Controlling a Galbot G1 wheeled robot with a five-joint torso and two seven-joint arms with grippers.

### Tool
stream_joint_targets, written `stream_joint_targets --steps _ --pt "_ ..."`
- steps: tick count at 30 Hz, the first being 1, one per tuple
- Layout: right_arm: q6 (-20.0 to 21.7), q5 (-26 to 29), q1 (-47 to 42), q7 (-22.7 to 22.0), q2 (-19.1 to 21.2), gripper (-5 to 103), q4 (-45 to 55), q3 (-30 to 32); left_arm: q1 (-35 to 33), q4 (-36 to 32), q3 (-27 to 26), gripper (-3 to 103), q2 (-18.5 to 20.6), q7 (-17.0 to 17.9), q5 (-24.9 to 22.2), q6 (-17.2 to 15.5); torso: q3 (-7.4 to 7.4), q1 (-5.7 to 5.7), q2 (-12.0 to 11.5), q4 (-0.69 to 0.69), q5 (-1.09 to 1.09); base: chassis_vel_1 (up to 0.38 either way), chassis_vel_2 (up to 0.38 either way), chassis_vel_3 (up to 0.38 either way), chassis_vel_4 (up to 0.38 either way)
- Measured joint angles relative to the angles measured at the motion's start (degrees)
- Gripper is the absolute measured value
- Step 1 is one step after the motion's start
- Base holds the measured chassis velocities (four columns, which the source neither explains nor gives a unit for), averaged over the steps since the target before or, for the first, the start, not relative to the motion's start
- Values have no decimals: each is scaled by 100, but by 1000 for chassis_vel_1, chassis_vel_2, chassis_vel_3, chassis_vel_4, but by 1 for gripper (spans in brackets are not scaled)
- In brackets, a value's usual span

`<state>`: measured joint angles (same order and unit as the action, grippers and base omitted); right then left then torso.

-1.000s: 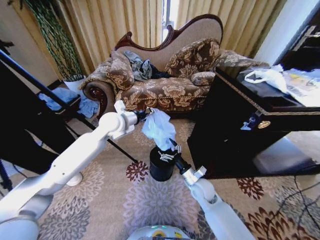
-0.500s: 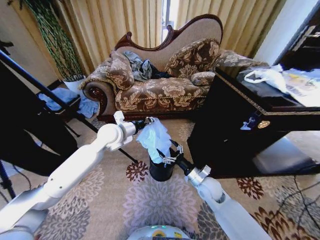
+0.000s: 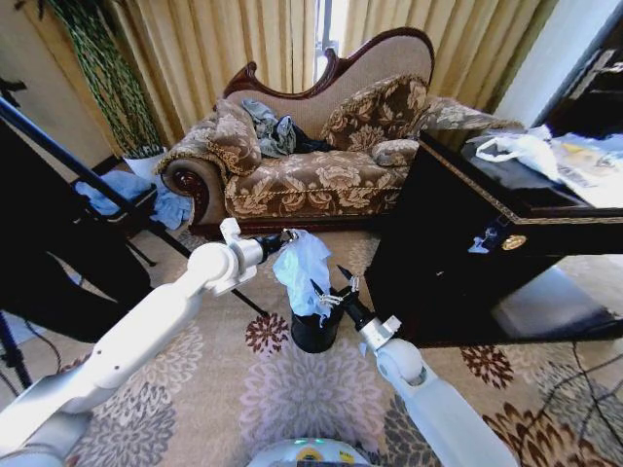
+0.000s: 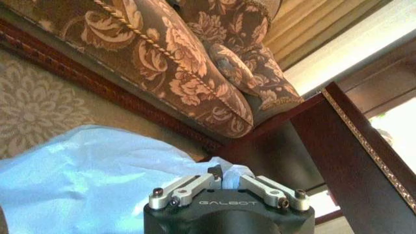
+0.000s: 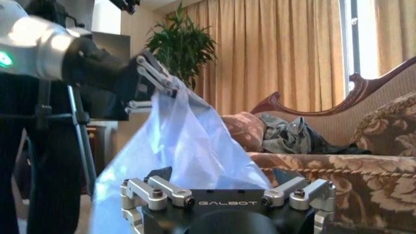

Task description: Place a garbage bag over the trash bin.

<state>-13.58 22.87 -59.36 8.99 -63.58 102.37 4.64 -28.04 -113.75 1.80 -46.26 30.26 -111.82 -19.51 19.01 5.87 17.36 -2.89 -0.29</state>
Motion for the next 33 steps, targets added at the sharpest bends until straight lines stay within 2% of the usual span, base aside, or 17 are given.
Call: stream_joint_targets --steps 13,15,16,19,20,24,26,29,33 --pt "83 -802 146 -268 -115 100 -312 -57 -251 -251 -171 0 160 -222 -9 51 0 0 0 0 1 0 0 0 0" --pt "218 -1002 145 -544 -147 100 -311 -69 -294 -302 -186 0 186 -248 -11 61 0 0 0 0 0 0 0 0 0" --pt "218 -1002 145 -544 -147 100 -311 -69 -294 -302 -186 0 186 -248 -11 61 0 0 0 0 0 0 0 0 0" --pt "543 -1276 160 -1069 -264 100 -323 -72 -475 -392 -271 0 246 -433 -17 63 0 0 0 -1 1 0 0 0 0" --pt "543 -1276 160 -1069 -264 100 -323 -72 -475 -392 -271 0 246 -433 -17 63 0 0 0 -1 1 0 0 0 0" --pt "797 -1508 237 -1624 -454 100 -521 -29 -820 -549 -375 0 378 -866 33 19 0 0 0 0 0 0 0 0 0" --pt "820 -1546 257 -1720 -494 100 -559 -13 -859 -565 -381 0 389 -894 37 10 0 0 0 0 1 0 0 0 0" --pt "899 -1602 385 -2229 -657 100 -700 110 -1104 -651 -452 0 448 -978 67 -34 0 0 0 1 1 0 0 0 0" --pt "861 -1540 484 -2558 -708 100 -707 218 -1323 -684 -521 0 462 -1022 139 -44 0 0 0 0 1 0 0 0 0"
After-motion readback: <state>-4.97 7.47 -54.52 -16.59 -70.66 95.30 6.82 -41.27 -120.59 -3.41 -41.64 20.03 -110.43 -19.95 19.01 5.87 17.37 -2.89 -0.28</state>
